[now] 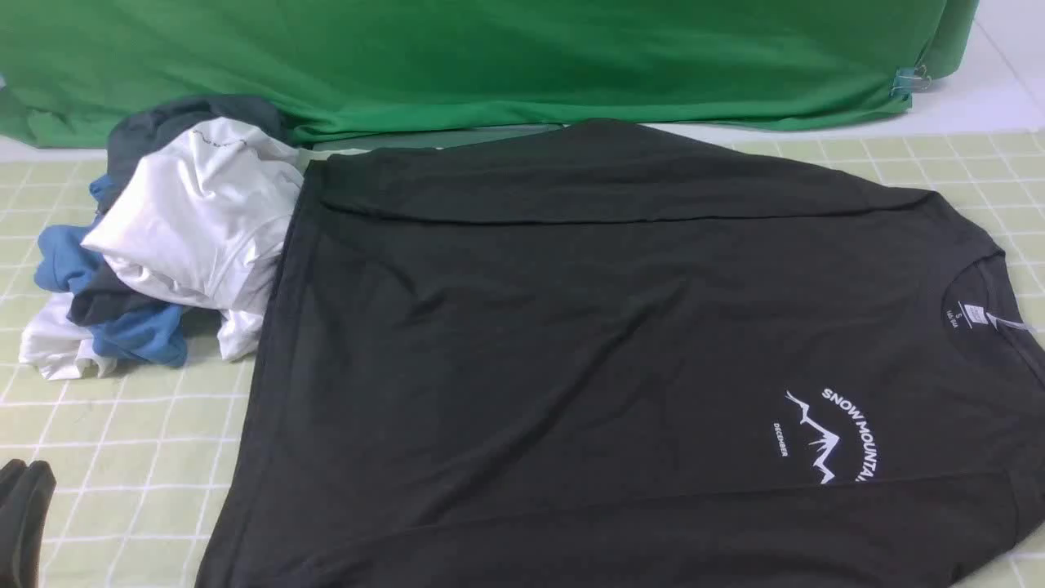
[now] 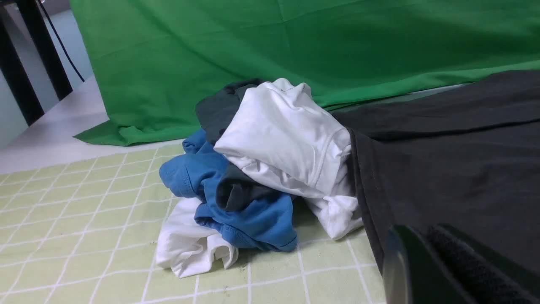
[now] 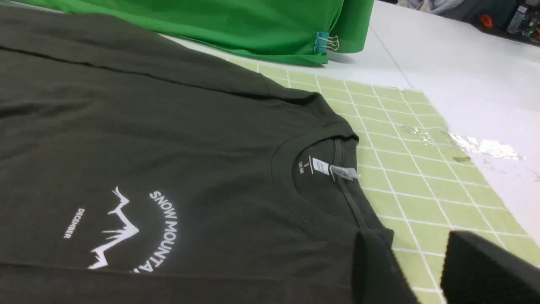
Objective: Fold a long-sleeved shirt over a green coffee tablecloth.
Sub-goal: 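Grasp the left edge of the dark T-shirt lying flat on the table, then fold the left side of the black T-shirt inward over its body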
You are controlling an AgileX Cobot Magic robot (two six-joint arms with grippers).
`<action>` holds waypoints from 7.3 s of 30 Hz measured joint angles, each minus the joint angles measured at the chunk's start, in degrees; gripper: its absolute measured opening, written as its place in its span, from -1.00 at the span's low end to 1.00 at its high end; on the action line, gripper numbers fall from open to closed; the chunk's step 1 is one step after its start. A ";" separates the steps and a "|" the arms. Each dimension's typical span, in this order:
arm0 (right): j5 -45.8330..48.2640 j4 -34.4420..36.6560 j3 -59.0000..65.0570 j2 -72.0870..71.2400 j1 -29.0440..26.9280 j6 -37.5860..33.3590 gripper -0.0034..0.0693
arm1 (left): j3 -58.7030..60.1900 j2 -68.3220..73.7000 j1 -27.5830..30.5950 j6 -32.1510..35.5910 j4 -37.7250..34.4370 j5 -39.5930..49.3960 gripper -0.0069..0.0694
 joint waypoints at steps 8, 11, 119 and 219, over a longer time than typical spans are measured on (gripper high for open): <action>0.00 0.00 0.00 0.00 0.00 0.00 -0.24 | 0.00 0.00 0.00 0.00 0.00 0.00 -0.73; 0.00 0.00 0.00 0.00 0.00 0.00 -0.24 | 0.00 0.00 0.00 0.00 0.00 0.00 -0.73; 13.48 5.45 -30.61 35.73 30.74 17.93 -0.83 | -34.43 79.54 -21.98 -12.59 -1.32 36.14 -0.77; 14.51 5.45 -30.61 35.73 30.74 17.93 -0.71 | -71.37 86.64 -18.79 -12.37 8.78 43.86 -0.78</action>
